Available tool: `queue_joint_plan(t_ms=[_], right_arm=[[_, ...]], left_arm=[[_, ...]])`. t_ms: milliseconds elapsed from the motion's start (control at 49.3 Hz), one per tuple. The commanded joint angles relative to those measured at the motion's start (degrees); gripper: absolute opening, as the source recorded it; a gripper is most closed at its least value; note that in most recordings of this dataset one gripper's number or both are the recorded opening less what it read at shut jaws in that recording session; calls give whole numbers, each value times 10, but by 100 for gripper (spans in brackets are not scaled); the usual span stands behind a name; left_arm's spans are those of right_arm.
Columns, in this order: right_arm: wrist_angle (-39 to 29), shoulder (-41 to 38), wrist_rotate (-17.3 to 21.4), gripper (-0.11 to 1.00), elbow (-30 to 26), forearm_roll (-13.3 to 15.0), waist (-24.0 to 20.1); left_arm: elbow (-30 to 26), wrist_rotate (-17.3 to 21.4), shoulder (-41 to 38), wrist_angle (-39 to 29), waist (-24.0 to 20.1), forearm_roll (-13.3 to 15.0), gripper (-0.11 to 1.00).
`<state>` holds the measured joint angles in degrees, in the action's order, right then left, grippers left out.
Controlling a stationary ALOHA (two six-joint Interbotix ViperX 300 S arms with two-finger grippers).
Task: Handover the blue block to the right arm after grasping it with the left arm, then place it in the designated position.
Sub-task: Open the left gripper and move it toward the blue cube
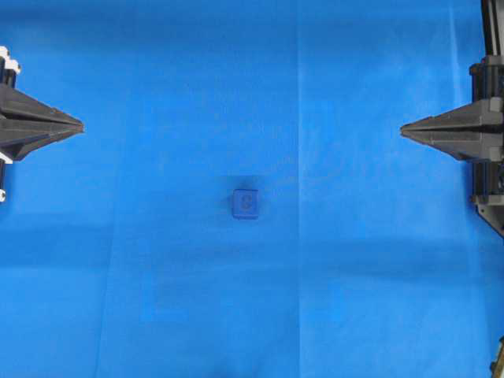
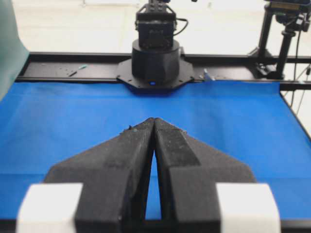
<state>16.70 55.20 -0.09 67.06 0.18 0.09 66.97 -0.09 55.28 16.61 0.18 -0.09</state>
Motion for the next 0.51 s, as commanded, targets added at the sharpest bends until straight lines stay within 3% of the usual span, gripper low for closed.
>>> queue_joint_plan(t_ms=[0, 487], right_arm=[[3, -7, -5, 0, -9, 0, 3], [-14, -13, -4, -3, -16, 2, 4]], left_arm=[[-5, -4, -5, 3, 3, -2, 0], [-5, -8, -4, -18, 4, -3, 0]])
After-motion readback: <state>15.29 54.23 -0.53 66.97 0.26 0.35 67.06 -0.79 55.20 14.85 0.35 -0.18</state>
